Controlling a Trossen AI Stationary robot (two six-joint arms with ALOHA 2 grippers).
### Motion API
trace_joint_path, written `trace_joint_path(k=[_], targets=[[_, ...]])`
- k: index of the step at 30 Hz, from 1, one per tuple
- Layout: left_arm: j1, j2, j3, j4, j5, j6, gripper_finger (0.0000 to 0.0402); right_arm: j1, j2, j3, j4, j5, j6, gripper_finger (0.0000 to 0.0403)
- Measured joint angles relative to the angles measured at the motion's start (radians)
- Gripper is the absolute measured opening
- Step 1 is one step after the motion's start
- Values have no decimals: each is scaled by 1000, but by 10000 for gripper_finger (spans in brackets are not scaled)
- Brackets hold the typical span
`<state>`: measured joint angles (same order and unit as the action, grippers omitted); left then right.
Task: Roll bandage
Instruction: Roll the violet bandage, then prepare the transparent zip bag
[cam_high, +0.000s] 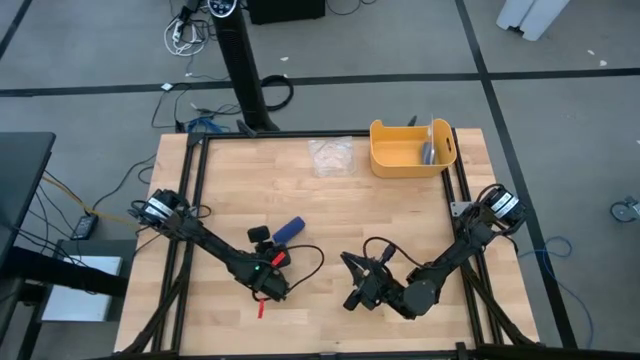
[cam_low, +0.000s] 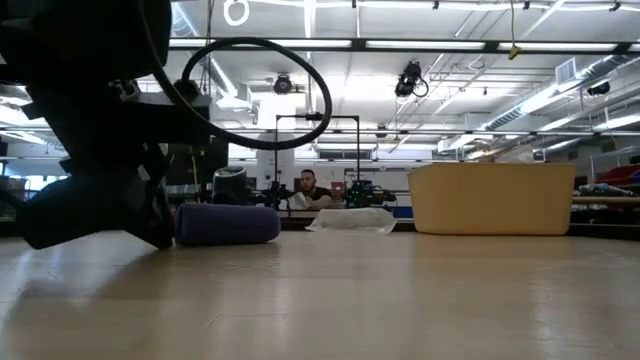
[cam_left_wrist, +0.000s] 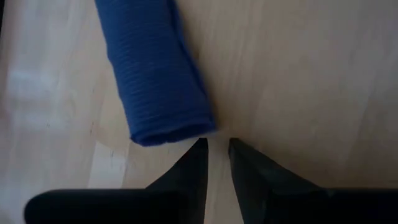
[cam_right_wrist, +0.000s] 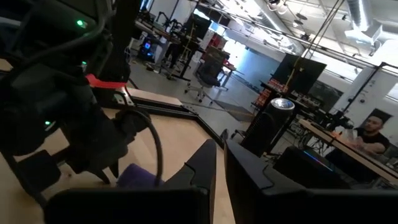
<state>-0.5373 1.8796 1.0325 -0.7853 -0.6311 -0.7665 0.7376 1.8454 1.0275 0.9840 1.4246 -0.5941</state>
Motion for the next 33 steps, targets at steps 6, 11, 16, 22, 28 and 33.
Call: trace_joint_path(k=[6,11,16,22,28,33], targets=[[-22,-3,3,-60,48,-27,92,-2,0,0,-3,2,0,33],[-64,1,27,-164,46,-79,93,-43,0,-15,-19,32,0,24],[-156,-9,43,-361,-136,-281,53,-144,0,-76,16,72,0,7],[-290,-54,42,-388,-307,-474,8,-247,-30,-144,98,-8,45,2],[-352,-122,42,-363,-464,-551,4,-350,-114,-225,-134,-234,427,1],[-366,-177,43,-328,-515,-545,2,-486,-152,-230,-611,-612,951,1]])
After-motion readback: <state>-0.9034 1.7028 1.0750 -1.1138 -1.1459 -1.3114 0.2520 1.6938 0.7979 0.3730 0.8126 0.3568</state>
